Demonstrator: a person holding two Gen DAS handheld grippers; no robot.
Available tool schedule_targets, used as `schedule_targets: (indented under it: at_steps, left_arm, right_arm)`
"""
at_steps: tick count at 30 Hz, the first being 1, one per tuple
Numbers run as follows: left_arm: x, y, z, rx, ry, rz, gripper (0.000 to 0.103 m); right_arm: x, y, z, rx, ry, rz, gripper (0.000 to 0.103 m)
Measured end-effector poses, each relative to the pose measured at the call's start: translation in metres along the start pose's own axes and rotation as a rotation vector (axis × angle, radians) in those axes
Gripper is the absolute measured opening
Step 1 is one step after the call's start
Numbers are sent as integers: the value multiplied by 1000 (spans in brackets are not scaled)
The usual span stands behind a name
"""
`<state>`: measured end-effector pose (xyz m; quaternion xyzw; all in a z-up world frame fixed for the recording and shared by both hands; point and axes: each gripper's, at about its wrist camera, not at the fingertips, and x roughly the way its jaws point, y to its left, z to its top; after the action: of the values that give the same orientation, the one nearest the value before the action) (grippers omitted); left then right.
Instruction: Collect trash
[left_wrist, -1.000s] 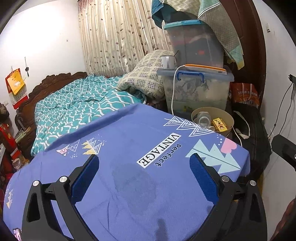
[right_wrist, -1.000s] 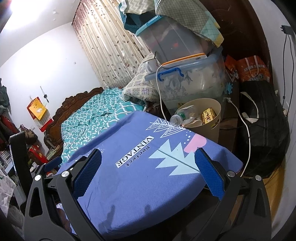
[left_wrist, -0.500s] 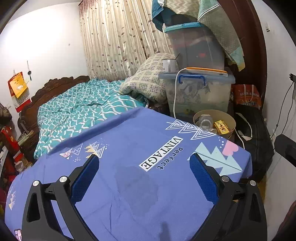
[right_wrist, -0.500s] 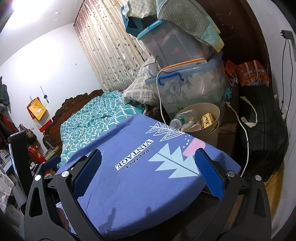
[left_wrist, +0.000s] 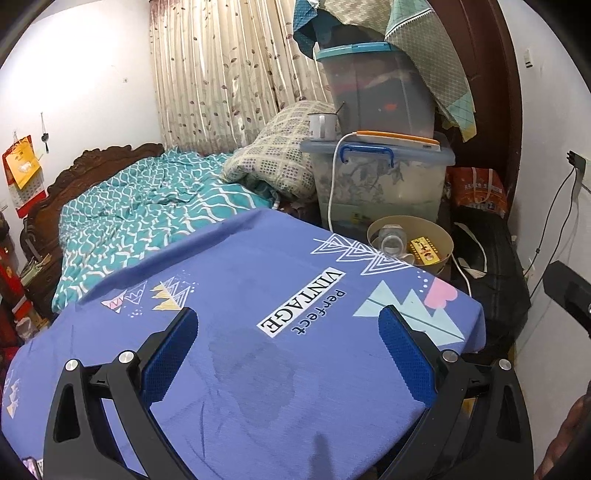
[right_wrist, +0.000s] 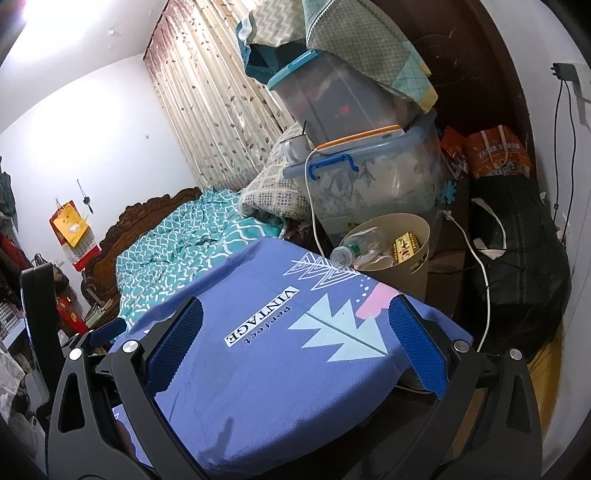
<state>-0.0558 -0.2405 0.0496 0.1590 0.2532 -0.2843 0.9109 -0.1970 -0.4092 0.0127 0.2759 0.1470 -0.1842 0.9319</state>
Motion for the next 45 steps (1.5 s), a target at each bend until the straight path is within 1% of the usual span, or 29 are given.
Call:
schedule_targets:
  at_steps: [19, 22, 30, 37, 40, 43, 45]
  left_arm:
    - [-3, -3, 0, -9, 3, -20, 94]
    - [-6, -2, 1, -19, -15, -12, 94]
    - [-6, -1, 2, -37, -8, -43, 94]
    - [-5, -4, 3, -31, -4, -22, 94]
    - [-2, -3, 3, -36, 13, -20, 94]
    - [-1, -4, 2, -32, 18, 1, 94]
    - [1, -3, 2, -37, 27, -3, 94]
  right_arm:
    - [1, -1, -4, 2, -4, 0, 100]
    - [-1, -1, -2, 3, -8, -2, 100]
    - [-5, -1, 1, 0, -17, -4, 100]
    - [-5, -1, 3, 0, -18, -2, 100]
    - [-5, -2, 3, 1, -17, -2, 100]
    - [-5, -2, 3, 3, -14, -1, 100]
    - [-5, -3, 2, 4, -14, 0, 100]
